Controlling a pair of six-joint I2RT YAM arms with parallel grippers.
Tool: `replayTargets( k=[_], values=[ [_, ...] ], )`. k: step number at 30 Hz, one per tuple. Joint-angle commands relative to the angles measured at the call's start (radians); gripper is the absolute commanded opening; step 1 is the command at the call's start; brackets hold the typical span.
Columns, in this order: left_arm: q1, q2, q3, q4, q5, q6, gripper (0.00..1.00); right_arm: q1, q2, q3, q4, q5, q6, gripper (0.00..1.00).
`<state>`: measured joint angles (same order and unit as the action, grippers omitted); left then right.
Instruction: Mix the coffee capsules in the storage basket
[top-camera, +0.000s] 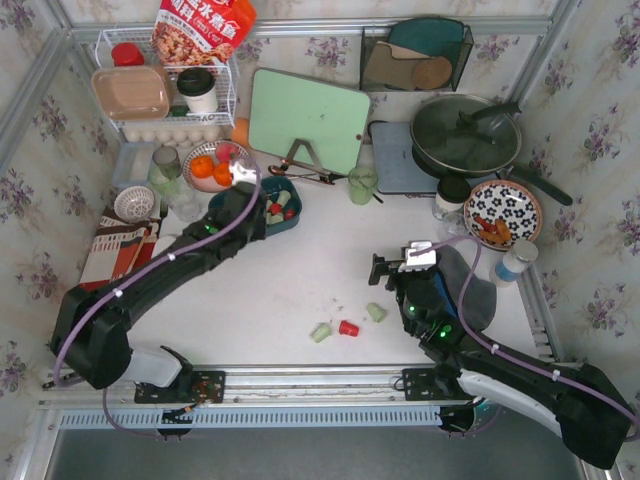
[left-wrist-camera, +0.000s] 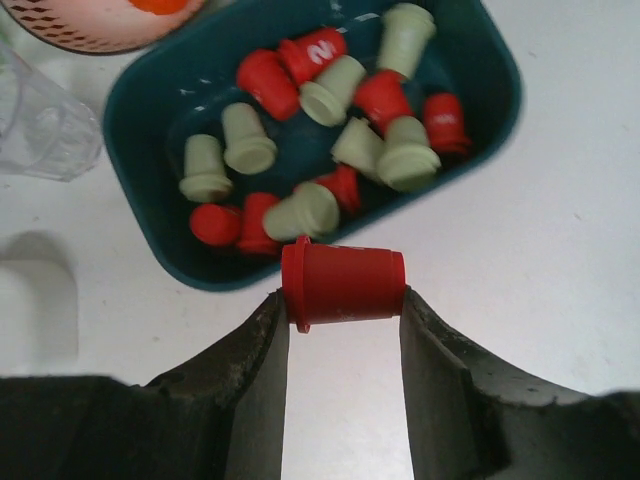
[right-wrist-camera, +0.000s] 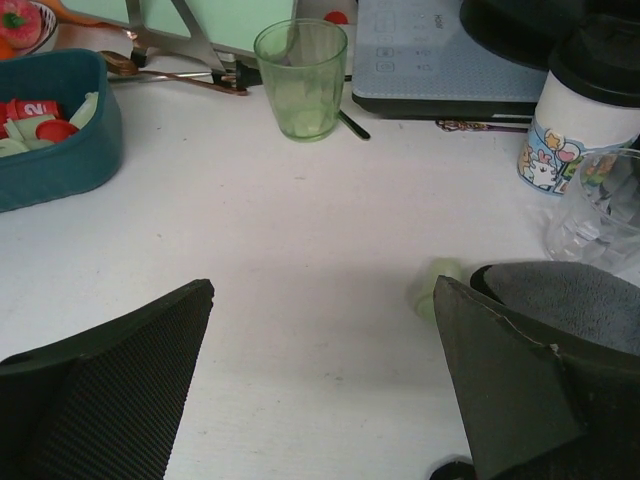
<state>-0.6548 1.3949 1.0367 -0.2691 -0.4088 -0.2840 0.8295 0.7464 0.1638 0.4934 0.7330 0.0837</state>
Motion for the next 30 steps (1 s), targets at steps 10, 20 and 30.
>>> replayTargets(
  k=[10,20,30],
  values=[
    [0.326,0.307,0.177,0.049,0.254,0.023,0.35,0.000,0.079,0.045,0.023,-0.110,0.010,1.00],
    [0.346,0.352,0.179,0.061,0.244,0.017,0.80,0.001,0.146,0.093,-0.021,-0.339,-0.004,1.00],
    [0.330,0.013,-0.062,0.121,0.340,-0.071,0.99,0.030,0.136,0.200,-0.314,-0.447,0.175,1.00]
  ],
)
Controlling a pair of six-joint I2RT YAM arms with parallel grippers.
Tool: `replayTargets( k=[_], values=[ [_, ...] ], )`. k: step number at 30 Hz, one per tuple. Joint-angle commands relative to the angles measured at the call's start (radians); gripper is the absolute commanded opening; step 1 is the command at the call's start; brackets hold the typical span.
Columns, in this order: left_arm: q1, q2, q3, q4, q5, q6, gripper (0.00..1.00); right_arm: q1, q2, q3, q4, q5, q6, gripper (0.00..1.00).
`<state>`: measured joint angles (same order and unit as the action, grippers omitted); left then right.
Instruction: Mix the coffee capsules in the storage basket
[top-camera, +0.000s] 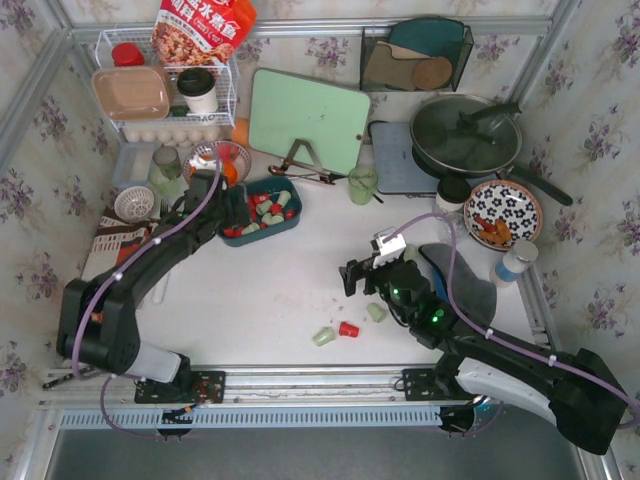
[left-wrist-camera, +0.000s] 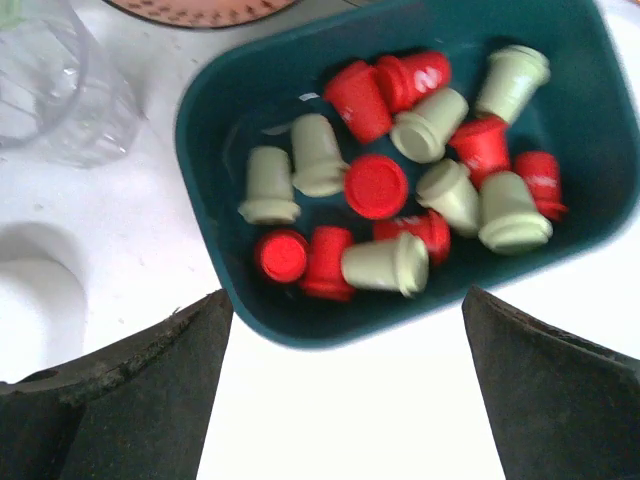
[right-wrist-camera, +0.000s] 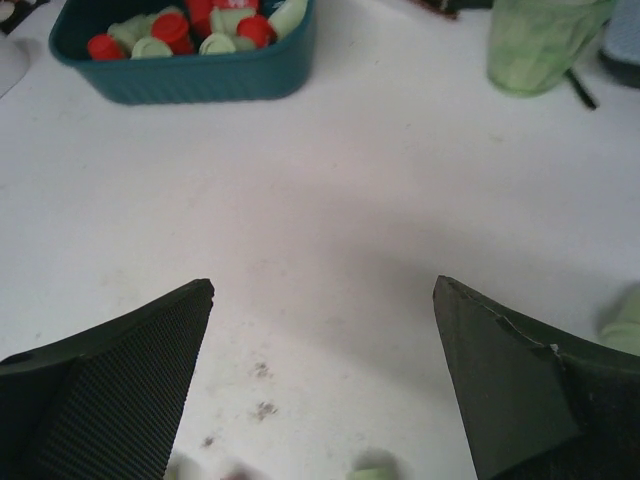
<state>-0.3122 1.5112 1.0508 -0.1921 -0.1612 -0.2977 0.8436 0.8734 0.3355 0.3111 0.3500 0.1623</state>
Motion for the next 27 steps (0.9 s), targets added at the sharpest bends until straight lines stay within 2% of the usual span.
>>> replayTargets(
  k=[1,7,17,21,27],
  values=[
    [-0.022,-0.150,-0.104,0.042,0.115,-0.062,1.00,0.030,0.016,0.035,-0.150,-0.071,0.112,1.00],
    [-0.089,-0.402,-0.239,-0.043,0.132,-0.081,1.00,0.163,0.099,0.069,-0.209,-0.075,0.087,0.98],
    [-0.099,-0.793,-0.405,-0.271,0.157,-0.077,1.00,0.399,0.286,0.182,-0.280,0.031,0.157,0.94],
    [-0.099,-0.890,-0.496,-0.245,0.178,-0.083,1.00,0.489,0.388,0.233,-0.326,0.068,0.209,0.92],
    [-0.099,-0.957,-0.550,-0.240,0.168,-0.082,1.00,0.565,0.538,0.334,-0.459,0.104,0.304,0.89]
  ],
)
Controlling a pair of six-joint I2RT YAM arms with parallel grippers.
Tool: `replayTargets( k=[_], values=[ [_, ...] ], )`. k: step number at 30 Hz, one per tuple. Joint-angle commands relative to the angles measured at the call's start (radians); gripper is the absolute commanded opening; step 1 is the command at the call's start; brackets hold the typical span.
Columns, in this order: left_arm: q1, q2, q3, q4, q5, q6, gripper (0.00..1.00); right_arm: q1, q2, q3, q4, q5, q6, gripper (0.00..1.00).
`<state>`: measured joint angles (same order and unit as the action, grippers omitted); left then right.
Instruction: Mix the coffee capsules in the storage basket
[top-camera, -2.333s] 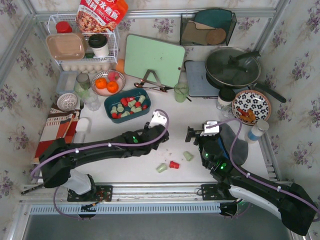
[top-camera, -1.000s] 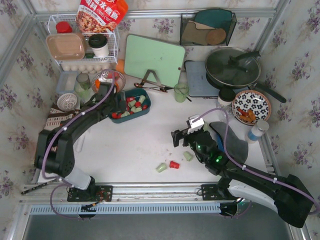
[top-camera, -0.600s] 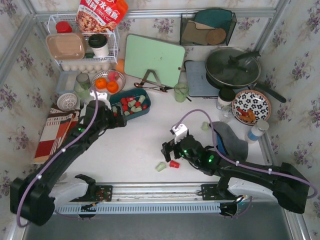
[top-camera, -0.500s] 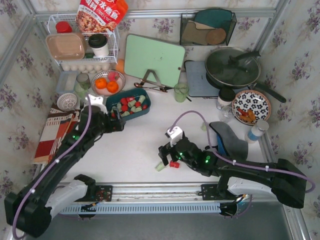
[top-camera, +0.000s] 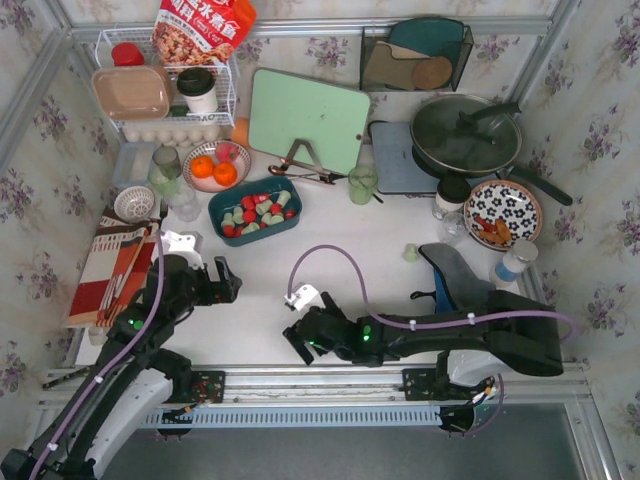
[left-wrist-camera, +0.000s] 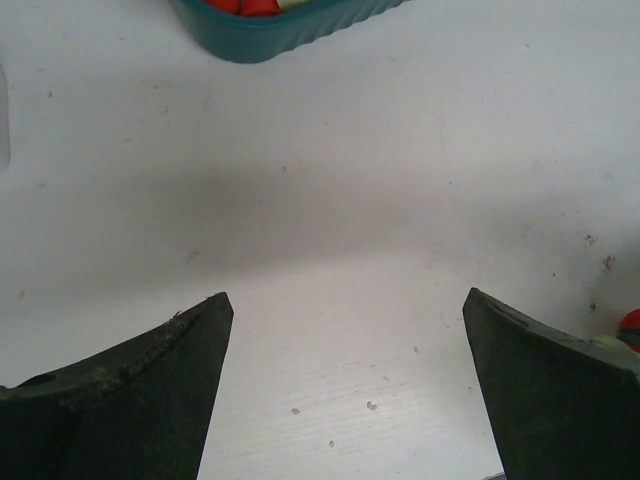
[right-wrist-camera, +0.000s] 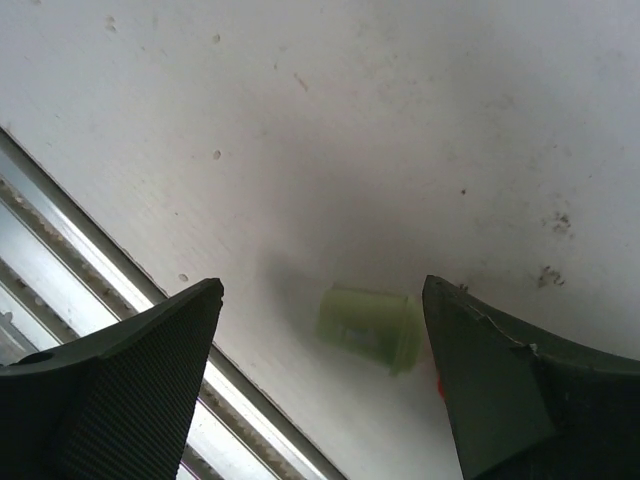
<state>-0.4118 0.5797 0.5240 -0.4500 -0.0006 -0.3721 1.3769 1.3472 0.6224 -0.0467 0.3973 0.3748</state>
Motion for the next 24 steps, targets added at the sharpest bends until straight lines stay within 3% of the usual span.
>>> replayTargets(
  k=[1,7,16,24],
  values=[
    [0.001,-0.028,-0.029,0.026,0.015,-0.011,1.00,0.038,0.078,0.057,-0.126,0.067,0.109,0.89],
    [0.001,-0.008,-0.015,0.023,0.058,-0.007,1.00,0.049,0.087,0.041,-0.156,0.120,0.193,0.88],
    [0.000,0.014,-0.007,0.019,0.065,-0.004,1.00,0.049,0.099,0.028,-0.154,0.095,0.184,0.89],
    [0.000,0.010,-0.009,0.011,0.055,-0.002,1.00,0.050,0.046,-0.047,-0.086,0.074,0.251,0.81]
  ],
)
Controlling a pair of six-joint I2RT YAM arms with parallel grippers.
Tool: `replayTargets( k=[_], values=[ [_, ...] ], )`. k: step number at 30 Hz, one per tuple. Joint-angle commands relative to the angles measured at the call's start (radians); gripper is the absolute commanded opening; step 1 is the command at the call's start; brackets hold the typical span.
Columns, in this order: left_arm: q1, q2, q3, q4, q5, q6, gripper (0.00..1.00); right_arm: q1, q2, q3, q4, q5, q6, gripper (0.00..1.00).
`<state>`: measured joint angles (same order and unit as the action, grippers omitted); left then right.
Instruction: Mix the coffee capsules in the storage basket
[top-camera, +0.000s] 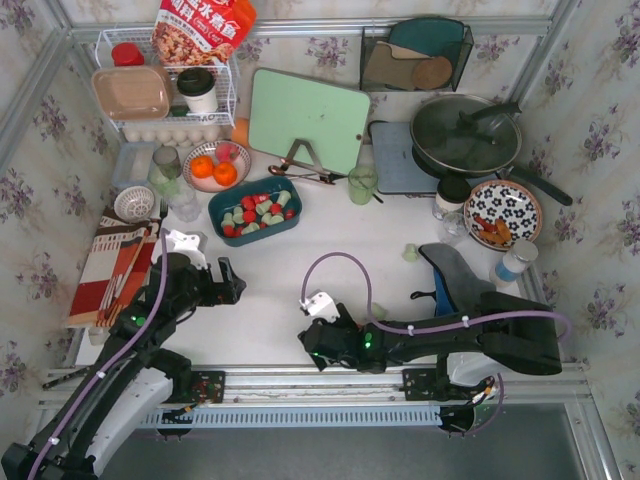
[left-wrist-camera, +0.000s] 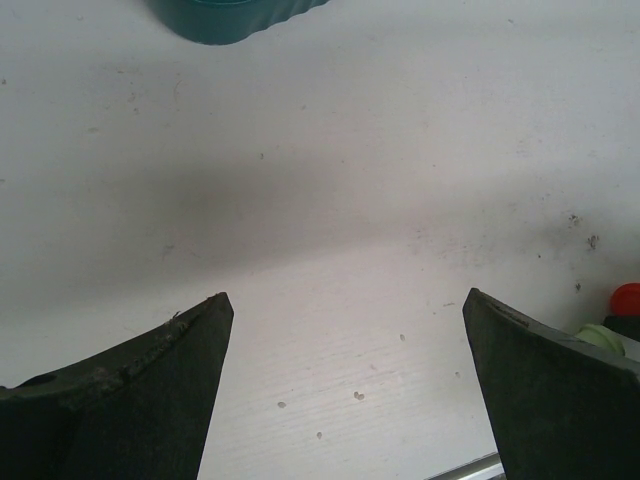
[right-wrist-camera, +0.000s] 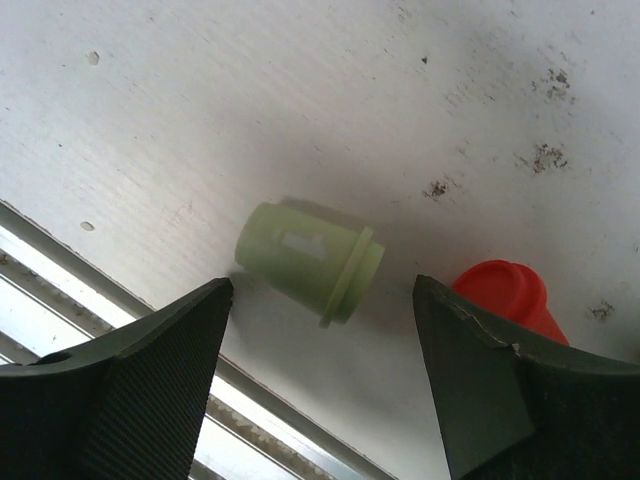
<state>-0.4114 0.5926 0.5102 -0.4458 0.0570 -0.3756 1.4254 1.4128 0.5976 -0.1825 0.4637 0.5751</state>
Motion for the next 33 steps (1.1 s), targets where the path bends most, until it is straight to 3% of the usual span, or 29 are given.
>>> replayTargets(
  k=[1,7,15,24,33],
  values=[
    [-0.001,-0.003,0.005,0.006,-0.005,0.000,1.00,0.001,-0.022,-0.024,0.056,0.015,0.051,0.80],
    [0.000,-0.005,0.004,0.006,-0.008,-0.002,1.00,0.001,-0.014,0.002,0.093,0.043,0.020,0.79],
    [-0.001,-0.001,0.001,0.007,-0.008,-0.001,1.00,0.001,0.035,0.030,0.080,0.057,0.044,0.69],
    [0.000,0.006,0.002,0.012,-0.004,0.000,1.00,0.001,0.036,0.011,0.015,0.068,0.121,0.72],
    [0.000,0.008,0.000,0.010,-0.017,0.001,1.00,0.001,0.033,0.013,0.048,0.063,0.101,0.57]
  ],
)
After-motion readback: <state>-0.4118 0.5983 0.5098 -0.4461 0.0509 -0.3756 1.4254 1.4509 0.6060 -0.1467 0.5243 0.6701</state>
